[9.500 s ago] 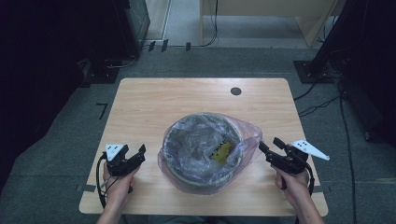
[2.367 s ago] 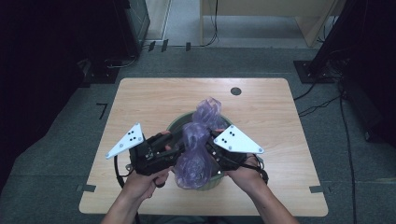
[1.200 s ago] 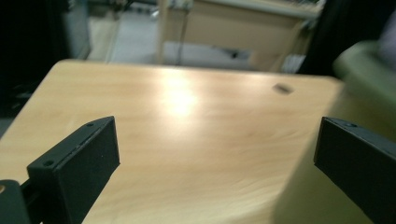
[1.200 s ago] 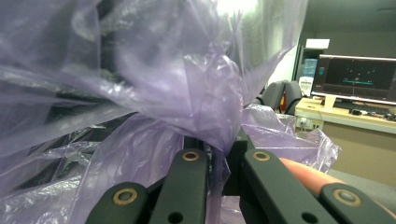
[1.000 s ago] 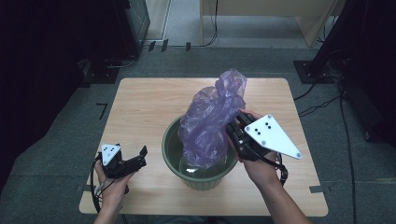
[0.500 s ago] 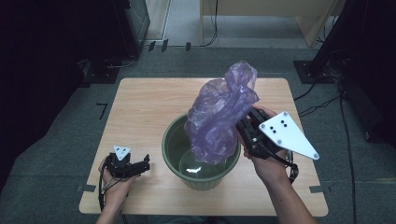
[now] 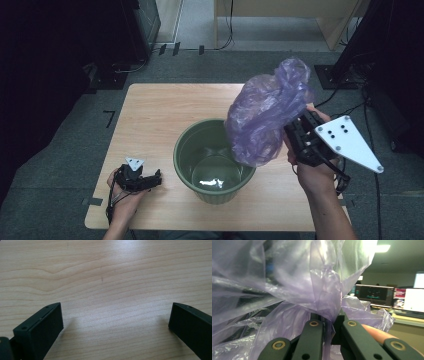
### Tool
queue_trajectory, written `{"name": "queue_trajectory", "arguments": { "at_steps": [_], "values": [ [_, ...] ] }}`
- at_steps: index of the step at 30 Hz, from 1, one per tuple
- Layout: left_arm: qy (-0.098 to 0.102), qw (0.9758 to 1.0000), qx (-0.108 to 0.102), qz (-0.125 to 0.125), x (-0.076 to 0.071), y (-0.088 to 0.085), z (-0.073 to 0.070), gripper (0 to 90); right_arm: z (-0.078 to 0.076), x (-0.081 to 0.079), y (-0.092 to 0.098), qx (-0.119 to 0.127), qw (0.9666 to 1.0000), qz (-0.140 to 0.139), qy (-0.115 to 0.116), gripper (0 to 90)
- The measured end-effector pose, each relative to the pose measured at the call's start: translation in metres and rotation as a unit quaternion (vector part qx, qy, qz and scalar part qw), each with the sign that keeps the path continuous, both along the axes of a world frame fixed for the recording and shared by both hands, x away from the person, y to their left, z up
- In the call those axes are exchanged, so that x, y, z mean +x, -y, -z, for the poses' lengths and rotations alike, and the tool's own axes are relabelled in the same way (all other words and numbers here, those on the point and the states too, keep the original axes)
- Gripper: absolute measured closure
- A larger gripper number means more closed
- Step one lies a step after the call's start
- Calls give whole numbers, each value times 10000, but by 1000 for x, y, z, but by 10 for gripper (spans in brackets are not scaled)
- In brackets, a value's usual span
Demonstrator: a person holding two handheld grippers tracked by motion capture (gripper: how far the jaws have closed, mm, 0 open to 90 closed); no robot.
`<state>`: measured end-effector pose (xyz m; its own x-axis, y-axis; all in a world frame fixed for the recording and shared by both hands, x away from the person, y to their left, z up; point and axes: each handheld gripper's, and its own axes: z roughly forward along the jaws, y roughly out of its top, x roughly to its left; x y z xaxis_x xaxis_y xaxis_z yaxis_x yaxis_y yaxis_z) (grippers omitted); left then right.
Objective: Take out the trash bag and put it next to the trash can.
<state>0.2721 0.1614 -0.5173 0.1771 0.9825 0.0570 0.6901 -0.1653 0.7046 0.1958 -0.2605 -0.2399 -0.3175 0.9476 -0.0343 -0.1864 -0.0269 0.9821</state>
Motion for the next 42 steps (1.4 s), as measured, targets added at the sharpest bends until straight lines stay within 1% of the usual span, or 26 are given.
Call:
{"name": "queue_trajectory", "arguments": {
  "at_steps": [2, 3, 4, 6, 7, 8, 9, 10, 11, 15, 21, 22, 23, 24, 25, 30, 33, 34, 35, 39, 42],
  "values": [
    [36, 10000, -20, 12, 0, 0, 1, 0, -1, -1, 7, 15, 10000, 98, 9, 900],
    [80, 10000, -33, 22, 0, 1, 2, 0, -1, -1, 7, 15, 10000, 98, 9, 900],
    [91, 9999, -43, 20, 0, 1, 2, 0, -2, -1, 14, 15, 9998, 213, 25, 900],
    [68, 9999, -78, 18, 0, 0, 2, 0, -2, -1, 20, -22, 9994, 347, 61, 900],
    [68, 9999, -78, 18, 0, 0, 2, 0, -2, -1, 20, -22, 9994, 347, 61, 900],
    [53, 9999, -100, 15, 1, 0, 2, 0, -2, -1, 23, -27, 9992, 404, 68, 900],
    [22, 9999, -170, 18, 2, -2, 2, 0, 1, 0, 29, -29, 9987, 505, 58, 900],
    [-4, 9998, -218, 16, 2, -3, 2, 0, 2, 1, 32, -14, 9985, 543, 51, 900],
    [-43, 9997, -253, 26, 3, -3, 2, 0, 4, 2, 35, 19, 9983, 585, 14, 900],
    [-44, 9997, -254, 48, 3, -4, 2, 0, 14, 10, 47, 72, 9970, 759, -126, 900],
    [-32, 9996, -261, 54, 3, -3, 2, 0, 34, 27, 63, 79, 9938, 1019, -429, 899],
    [-32, 9996, -261, 54, 3, -3, 2, 0, 34, 27, 63, 79, 9938, 1019, -429, 899],
    [-33, 9996, -261, 56, 3, -3, 2, 0, 38, 31, 65, 79, 9928, 1085, -493, 899],
    [-31, 9996, -261, 57, 3, -3, 2, 0, 49, 40, 70, 110, 9906, 1188, -666, 899],
    [-32, 9996, -261, 61, 4, -3, 2, 0, 52, 43, 72, 81, 9899, 1230, -700, 899],
    [-34, 9996, -261, 71, 4, -3, 2, 0, 80, 67, 78, 70, 9821, 1568, -1045, 899],
    [-45, 9996, -260, 73, 4, -3, 2, 0, 96, 82, 77, 39, 9773, 1779, -1146, 899],
    [-45, 9996, -260, 73, 4, -3, 2, 0, 96, 82, 77, 39, 9773, 1779, -1146, 899],
    [-44, 9996, -261, 72, 4, -3, 2, 0, 107, 91, 75, 52, 9748, 1882, -1199, 898],
    [-44, 9996, -261, 72, 4, -3, 2, 0, 125, 111, 64, 94, 9703, 1990, -1370, 898],
    [-35, 9996, -262, 73, 4, -3, 2, 0, 137, 126, 51, 102, 9689, 2020, -1427, 898]
  ]
}}
